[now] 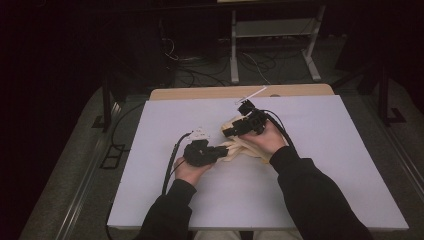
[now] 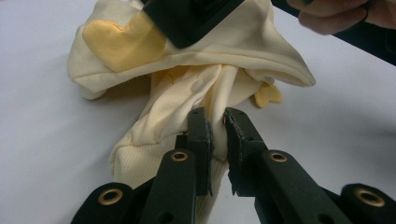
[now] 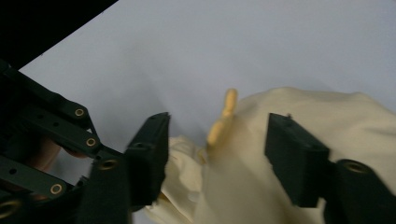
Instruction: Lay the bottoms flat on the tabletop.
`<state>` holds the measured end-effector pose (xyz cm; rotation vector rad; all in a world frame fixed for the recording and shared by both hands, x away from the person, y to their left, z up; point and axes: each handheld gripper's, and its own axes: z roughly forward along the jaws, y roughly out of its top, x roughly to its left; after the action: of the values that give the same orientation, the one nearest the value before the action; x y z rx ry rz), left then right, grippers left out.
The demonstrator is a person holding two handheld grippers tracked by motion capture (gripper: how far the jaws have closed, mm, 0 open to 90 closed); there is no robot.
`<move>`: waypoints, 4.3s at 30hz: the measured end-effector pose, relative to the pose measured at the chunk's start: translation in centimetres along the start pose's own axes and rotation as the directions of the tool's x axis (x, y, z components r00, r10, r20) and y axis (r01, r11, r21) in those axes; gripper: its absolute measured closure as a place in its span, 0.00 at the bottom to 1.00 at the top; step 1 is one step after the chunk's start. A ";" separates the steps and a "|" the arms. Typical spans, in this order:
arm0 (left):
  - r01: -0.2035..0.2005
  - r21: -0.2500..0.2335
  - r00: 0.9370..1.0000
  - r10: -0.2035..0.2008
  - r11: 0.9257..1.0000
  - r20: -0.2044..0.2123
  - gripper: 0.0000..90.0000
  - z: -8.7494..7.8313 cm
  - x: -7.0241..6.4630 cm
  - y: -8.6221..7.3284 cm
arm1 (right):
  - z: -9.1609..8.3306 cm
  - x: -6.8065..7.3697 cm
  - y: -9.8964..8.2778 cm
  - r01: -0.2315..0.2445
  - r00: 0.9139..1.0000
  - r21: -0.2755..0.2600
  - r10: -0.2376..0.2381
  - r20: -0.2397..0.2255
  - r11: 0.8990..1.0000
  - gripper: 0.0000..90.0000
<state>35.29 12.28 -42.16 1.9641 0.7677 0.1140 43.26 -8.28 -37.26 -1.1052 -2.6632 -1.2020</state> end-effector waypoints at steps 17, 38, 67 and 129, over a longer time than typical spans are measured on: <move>-0.008 0.014 1.000 0.009 1.000 -0.015 0.88 0.0 0.0 0.0 | 0.6 0.4 0.7 -0.026 0.992 0.037 0.022 0.125 0.999 0.95; 0.012 -0.086 0.992 -0.023 0.996 -0.122 0.88 -4.1 2.1 2.9 | -9.7 -3.2 0.1 -0.092 0.976 -0.140 0.117 0.182 0.986 0.95; 0.024 -0.122 0.991 -0.040 0.992 -0.129 0.89 -6.6 2.2 4.0 | -12.4 -5.6 -4.7 -0.171 0.968 -0.219 0.206 0.145 0.961 0.95; 0.092 0.126 0.996 -0.090 0.988 -0.024 0.28 1.9 5.7 4.0 | -10.1 -10.2 -15.8 -0.353 0.917 -0.215 0.382 0.112 0.910 0.94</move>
<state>42.44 12.72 -41.13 2.0461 0.8948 0.0293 38.69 -28.22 -43.34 -1.7022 -2.3122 -1.3597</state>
